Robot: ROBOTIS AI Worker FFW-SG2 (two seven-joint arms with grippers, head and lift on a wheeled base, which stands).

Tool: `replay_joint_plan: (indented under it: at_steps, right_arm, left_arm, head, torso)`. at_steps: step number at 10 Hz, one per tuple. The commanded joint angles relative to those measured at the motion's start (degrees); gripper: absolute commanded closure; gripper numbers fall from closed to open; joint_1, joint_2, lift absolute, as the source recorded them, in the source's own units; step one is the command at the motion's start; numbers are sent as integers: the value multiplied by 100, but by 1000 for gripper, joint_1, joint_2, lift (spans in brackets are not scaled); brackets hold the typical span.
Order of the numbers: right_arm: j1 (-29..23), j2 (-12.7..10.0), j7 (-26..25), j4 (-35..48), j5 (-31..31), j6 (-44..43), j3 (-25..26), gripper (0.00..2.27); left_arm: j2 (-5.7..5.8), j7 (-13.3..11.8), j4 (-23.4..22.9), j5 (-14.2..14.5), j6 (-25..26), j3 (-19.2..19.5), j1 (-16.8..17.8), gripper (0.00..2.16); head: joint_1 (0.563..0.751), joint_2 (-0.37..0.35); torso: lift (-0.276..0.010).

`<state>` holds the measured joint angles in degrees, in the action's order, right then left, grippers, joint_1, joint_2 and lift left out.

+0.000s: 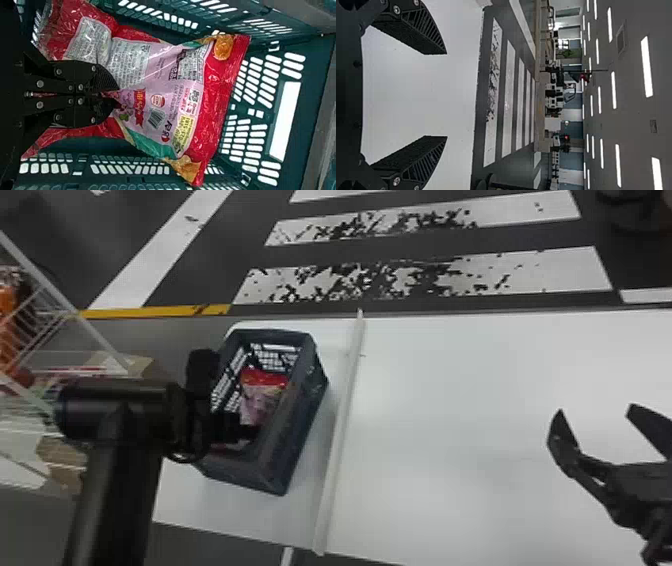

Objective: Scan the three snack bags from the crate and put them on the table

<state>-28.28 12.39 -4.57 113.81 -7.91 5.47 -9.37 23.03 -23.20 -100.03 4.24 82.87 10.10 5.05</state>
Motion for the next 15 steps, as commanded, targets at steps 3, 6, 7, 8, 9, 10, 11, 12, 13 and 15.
replay_joint_plan:
  at_steps: [3, 6, 7, 8, 9, 10, 11, 12, 13, 15]
  right_arm:
    - [-125, 9, 0, 45, 9, -164, 58, 127]
    - [-213, 44, 0, 36, 9, -323, 67, 127]
    - [-239, 53, 0, 36, 9, -393, 75, 127]
    - [-257, 61, 0, 45, 9, -410, 84, 127]
    - [-275, 61, 0, 63, 9, -428, 93, 127]
    - [-292, 61, 0, 98, 9, -428, 93, 127]
    - [-310, 61, 9, 124, 18, -428, 93, 127]
    - [-327, 61, 9, 133, 18, -428, 84, 127]
    - [-345, 61, 9, 133, 26, -428, 84, 127]
    - [-415, 70, 9, 177, 26, -463, 102, 127]
  left_arm:
    - [-124, 404, -588, 42, -117, 71, -373, 1919]
    - [-256, 738, -1133, 86, -503, 106, -655, 1919]
    - [-291, 870, -1308, 94, -574, 115, -734, 1919]
    - [-291, 1002, -1475, 86, -644, 97, -848, 1919]
    - [-317, 1046, -1625, 86, -679, 115, -927, 1919]
    - [-326, 1160, -1774, 86, -679, 123, -1024, 1919]
    - [-326, 1230, -1941, 94, -714, 176, -1147, 1919]
    - [-326, 1380, -2082, 94, -960, 185, -1261, 1919]
    - [-317, 1582, -2196, 94, -925, 194, -1305, 1919]
    - [-317, 1793, -2319, 86, -960, 220, -1367, 1919]
  head:
    - [695, 299]
    - [695, 287]
    - [695, 285]
    - [695, 280]
    - [695, 276]
    - [695, 273]
    - [695, 273]
    - [695, 273]
    - [695, 278]
    - [695, 293]
  torso:
    - [-94]
    - [-94]
    - [-94]
    - [-94]
    - [-94]
    - [-94]
    - [-94]
    - [-94]
    - [-94]
    - [-94]
